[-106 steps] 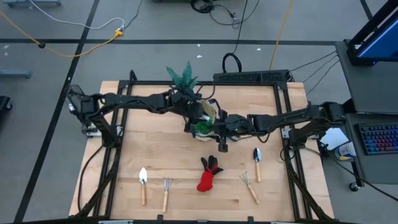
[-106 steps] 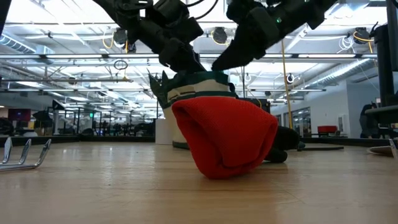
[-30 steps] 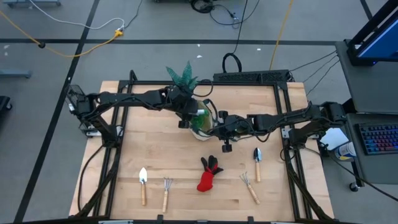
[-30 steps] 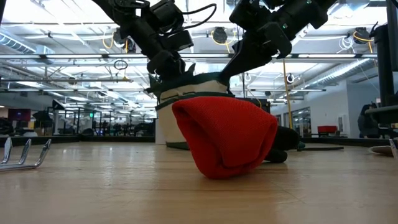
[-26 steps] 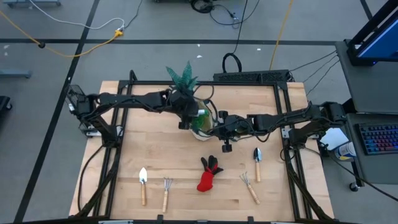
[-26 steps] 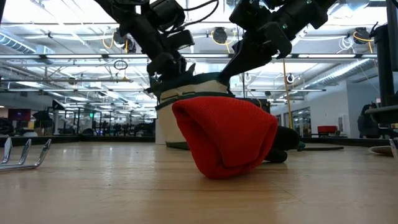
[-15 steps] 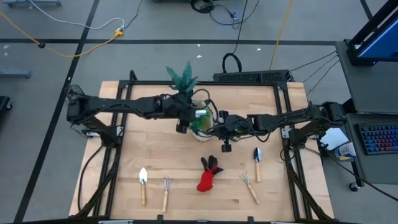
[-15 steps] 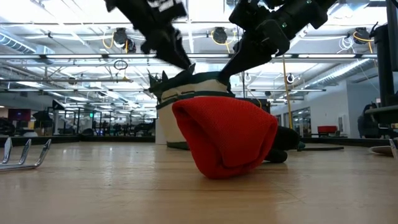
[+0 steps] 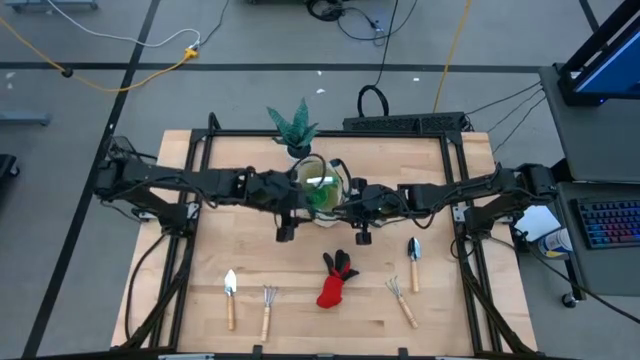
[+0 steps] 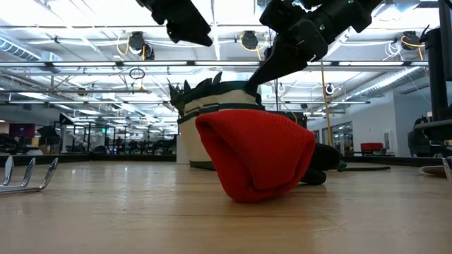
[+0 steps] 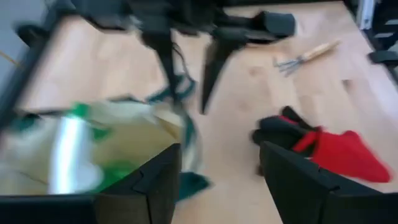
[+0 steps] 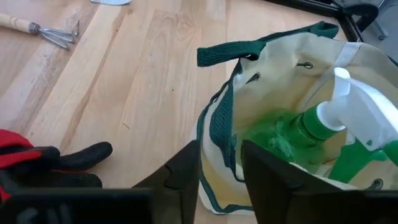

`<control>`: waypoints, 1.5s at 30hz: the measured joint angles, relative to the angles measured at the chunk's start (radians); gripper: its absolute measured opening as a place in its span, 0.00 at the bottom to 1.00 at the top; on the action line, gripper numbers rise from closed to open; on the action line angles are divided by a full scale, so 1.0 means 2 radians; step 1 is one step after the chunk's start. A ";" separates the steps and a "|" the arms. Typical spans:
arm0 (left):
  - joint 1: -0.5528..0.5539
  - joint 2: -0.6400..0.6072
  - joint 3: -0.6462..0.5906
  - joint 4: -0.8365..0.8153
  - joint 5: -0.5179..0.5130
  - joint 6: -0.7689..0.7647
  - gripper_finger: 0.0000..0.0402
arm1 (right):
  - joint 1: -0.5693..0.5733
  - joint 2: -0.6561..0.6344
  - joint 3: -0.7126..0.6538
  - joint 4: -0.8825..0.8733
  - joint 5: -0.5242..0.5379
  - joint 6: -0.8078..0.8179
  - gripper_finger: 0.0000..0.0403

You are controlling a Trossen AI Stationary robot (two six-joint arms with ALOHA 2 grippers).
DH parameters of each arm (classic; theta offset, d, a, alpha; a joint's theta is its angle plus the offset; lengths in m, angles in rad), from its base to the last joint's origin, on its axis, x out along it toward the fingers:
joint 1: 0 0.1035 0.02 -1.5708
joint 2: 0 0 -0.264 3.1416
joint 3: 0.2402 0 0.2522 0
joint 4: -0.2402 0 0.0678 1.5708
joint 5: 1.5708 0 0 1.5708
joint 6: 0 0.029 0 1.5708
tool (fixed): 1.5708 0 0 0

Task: Pick & Place Garden tools in Gardening bag
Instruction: Put the red gloves into the gardening bag

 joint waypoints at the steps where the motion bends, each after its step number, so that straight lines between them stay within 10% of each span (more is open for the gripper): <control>1: -0.008 0.002 0.000 -0.004 0.000 -0.019 0.54 | 0.000 0.000 0.000 0.001 0.000 0.000 0.30; 29: -0.132 0.177 0.000 0.129 -0.063 -0.404 0.48 | 0.078 -0.079 0.000 -0.004 0.080 -0.025 0.42; 45: -0.158 0.272 0.000 0.262 -0.032 -0.463 0.48 | 0.079 -0.078 0.000 -0.008 0.079 -0.026 0.42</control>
